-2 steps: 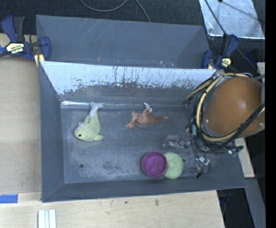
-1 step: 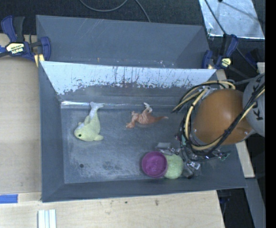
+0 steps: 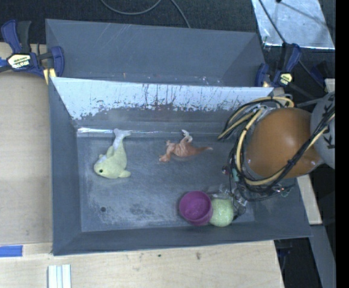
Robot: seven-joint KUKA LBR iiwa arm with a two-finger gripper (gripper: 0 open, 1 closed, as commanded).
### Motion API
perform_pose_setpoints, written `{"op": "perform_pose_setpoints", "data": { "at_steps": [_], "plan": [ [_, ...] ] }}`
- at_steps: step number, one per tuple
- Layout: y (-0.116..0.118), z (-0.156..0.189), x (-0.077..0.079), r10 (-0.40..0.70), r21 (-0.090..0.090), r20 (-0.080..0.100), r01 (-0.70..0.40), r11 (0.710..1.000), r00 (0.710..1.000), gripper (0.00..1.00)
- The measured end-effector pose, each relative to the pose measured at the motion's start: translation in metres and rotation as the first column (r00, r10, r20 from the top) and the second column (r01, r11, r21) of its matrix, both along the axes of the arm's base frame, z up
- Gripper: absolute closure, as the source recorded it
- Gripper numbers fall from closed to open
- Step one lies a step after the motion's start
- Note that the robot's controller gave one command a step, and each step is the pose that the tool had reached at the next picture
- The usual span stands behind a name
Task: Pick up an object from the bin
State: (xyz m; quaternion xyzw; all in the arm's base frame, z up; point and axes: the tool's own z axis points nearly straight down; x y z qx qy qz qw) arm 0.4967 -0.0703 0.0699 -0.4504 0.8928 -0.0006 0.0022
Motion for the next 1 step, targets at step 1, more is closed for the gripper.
{"op": "perform_pose_setpoints", "data": {
  "at_steps": [1],
  "plan": [
    [0.0001,0.0,0.0,0.0,0.0,0.0,0.0,1.0,1.0,1.0]
  ]
}}
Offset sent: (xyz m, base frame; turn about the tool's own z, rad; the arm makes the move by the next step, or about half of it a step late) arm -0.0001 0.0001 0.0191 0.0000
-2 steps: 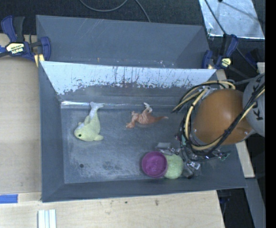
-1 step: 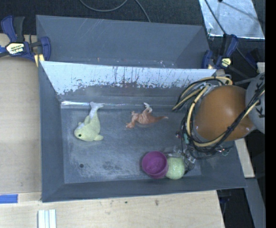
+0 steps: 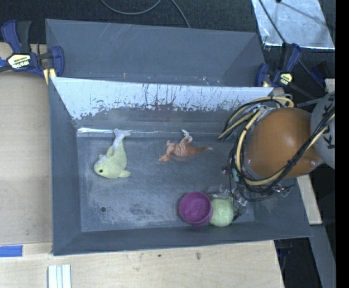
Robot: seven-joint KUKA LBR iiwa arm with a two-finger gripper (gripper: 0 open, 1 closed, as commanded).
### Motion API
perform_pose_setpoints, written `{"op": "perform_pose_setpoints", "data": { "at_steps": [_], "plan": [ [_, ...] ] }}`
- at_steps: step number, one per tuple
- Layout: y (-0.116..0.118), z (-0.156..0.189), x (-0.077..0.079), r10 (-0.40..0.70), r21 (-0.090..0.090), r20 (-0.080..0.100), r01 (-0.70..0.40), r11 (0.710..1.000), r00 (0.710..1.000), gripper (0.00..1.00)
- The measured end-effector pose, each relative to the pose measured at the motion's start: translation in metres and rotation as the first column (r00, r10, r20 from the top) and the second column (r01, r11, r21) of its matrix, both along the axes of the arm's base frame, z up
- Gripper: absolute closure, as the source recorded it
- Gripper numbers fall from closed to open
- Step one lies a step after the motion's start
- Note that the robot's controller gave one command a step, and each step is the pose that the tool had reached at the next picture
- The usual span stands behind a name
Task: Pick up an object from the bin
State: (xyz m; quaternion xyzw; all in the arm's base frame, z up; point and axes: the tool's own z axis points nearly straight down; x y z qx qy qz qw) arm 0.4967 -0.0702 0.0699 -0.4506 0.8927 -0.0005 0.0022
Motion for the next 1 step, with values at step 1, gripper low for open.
{"op": "perform_pose_setpoints", "data": {
  "at_steps": [1],
  "plan": [
    [0.0002,0.002,-0.0005,0.0,0.0,-0.002,0.0,1.0,1.0,1.0]
  ]
}}
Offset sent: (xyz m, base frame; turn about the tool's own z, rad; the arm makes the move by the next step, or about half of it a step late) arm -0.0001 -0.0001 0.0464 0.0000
